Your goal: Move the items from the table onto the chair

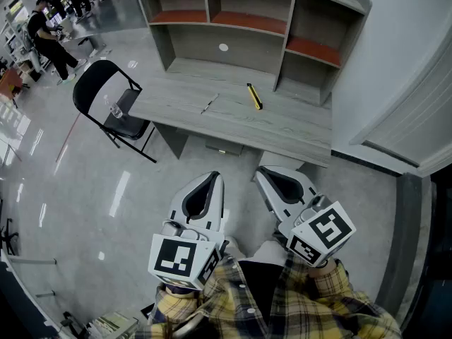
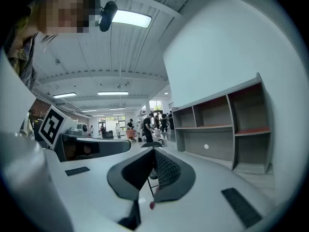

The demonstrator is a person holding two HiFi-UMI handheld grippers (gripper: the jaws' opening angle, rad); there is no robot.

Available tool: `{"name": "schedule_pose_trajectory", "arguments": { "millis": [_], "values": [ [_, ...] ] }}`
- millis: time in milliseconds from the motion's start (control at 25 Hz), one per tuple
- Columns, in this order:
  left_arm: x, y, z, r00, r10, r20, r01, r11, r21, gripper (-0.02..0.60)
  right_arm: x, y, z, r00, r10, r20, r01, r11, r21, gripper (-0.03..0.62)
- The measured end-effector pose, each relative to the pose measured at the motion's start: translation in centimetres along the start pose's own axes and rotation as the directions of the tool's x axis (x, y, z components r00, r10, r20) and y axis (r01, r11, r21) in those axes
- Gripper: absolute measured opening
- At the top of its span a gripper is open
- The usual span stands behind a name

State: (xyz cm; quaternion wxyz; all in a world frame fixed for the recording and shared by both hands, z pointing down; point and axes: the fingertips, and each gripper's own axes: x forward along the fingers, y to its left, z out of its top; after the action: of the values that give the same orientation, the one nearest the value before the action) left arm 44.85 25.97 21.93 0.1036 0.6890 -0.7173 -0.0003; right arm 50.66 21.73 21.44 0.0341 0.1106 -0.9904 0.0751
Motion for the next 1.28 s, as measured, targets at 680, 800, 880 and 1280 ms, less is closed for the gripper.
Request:
{"name": "schedule_pose_trajectory", "arguments": {
  "millis": [680, 800, 880, 1280],
  "values": [
    [-2.1, 3.6, -1.4, 0.999, 0.008, -0.034, -0.009, 0.999, -0.04, 0.005, 1.2, 2.0, -1.5, 0.999, -0.027, -0.041, 0.028, 0.999, 0.035, 0.017],
    [-1.6, 4.9, -2.0, 0.998, 0.027, -0.054, -0.03, 0.998, -0.054, 0.005, 2.4, 1.3, -2.1, 0.998, -0.019, -0.065, 0.022, 0.999, 0.043, 0.017],
    [-0.9, 6.0, -2.3, 0.997, 0.042, -0.066, -0.045, 0.997, -0.06, 0.005, 3.9, 0.6, -2.6, 0.997, -0.005, -0.077, 0.009, 0.999, 0.054, 0.017],
    [5.6, 14.9, 0.0, 0.991, 0.106, -0.087, -0.112, 0.991, -0.076, 0.005, 15.3, -4.0, -1.6, 0.988, 0.076, -0.132, -0.068, 0.996, 0.065, 0.017]
  ]
}}
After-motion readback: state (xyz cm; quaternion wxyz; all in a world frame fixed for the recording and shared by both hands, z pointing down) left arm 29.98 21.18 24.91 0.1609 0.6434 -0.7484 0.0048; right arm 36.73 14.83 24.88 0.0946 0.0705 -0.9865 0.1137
